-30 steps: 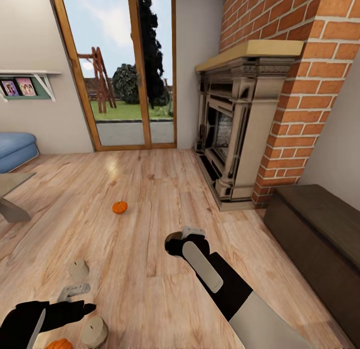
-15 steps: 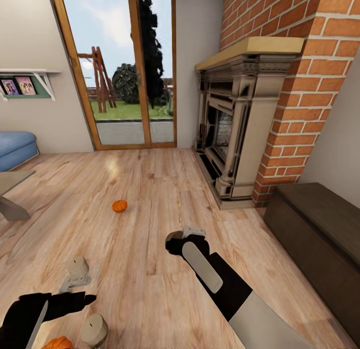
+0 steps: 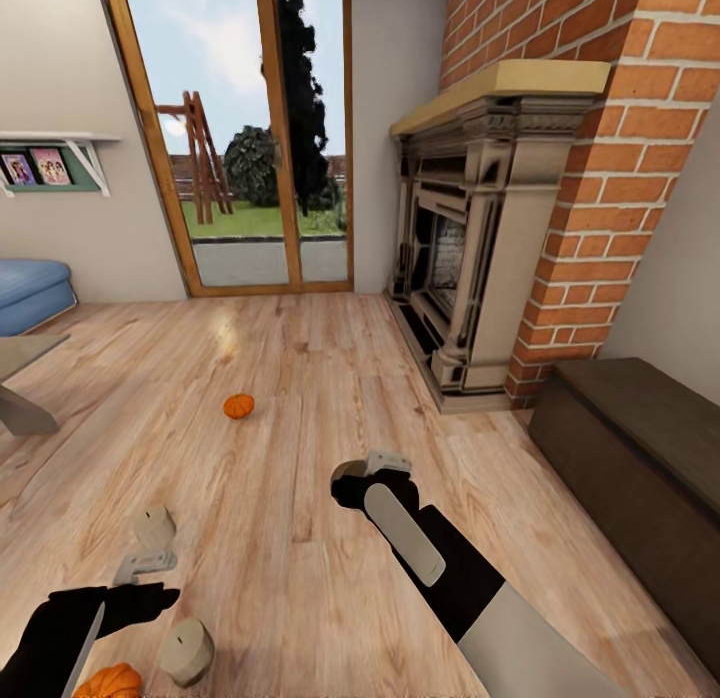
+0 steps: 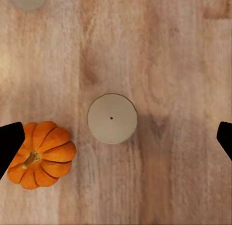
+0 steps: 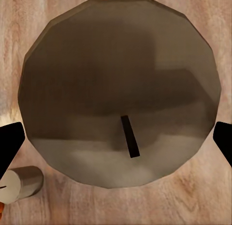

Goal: Place each of the two pumpkins and all three candles from the living room inside a cabinet in the living room (use any cabinet), then make sure every cabinet is closed, and position the cauldron so it is next to a table in the living room.

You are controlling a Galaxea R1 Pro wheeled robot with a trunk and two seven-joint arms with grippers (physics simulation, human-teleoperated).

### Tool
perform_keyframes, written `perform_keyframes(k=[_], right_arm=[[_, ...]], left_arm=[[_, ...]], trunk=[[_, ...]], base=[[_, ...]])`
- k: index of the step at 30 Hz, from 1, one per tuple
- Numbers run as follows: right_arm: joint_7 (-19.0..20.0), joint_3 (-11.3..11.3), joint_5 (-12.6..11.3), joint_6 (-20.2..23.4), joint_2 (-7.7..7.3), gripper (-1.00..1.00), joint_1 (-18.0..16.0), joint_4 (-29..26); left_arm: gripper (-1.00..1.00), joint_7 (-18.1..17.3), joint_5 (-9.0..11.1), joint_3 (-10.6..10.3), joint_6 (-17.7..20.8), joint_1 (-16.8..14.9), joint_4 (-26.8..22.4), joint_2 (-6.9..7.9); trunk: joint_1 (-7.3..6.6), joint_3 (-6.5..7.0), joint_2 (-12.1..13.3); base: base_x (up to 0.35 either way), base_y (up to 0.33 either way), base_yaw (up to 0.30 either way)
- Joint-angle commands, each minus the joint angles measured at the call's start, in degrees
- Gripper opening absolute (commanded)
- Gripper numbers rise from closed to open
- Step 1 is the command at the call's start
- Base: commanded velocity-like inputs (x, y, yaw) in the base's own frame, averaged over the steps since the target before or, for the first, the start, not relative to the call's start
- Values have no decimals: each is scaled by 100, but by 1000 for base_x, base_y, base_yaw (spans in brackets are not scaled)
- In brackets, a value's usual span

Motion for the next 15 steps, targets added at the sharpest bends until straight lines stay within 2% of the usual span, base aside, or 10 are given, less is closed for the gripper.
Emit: perform_keyframes(k=[1, 4, 6, 7, 8, 11, 15], right_arm=[[-17, 5, -48, -6, 0, -100, -6, -6], [6, 43, -43, -6, 0, -100, -3, -24], [135, 240, -37, -20, 0, -100, -3, -66], [362, 452, -32, -65, 0, -100, -4, -162], [920, 714, -28, -184, 0, -100, 0, -472], [1601, 821, -17, -252, 0, -100, 38, -787], [1877, 852, -9, -292, 0, -100, 121, -871]], left_arm=[[100, -53, -60, 9, -3, -4, -2, -3], [100, -52, -60, 9, -93, -5, 2, -8], [100, -53, -60, 9, -116, -5, 3, -11], [100, -52, -60, 9, -146, -5, 3, -12], [100, -55, -60, 9, -182, -5, 3, -12], [100, -56, -60, 9, -199, -5, 3, -13], [100, -53, -60, 9, -206, -5, 11, -13]], trunk=[[21, -24, -44], [87, -78, -164], [131, -114, -245], [153, -132, -285], [175, -150, -325], [241, -203, -445], [291, -283, -529]], base=[[0, 0, 0], [0, 0, 0], [0, 0, 0], [0, 0, 0], [0, 0, 0], [0, 0, 0], [0, 0, 0]])
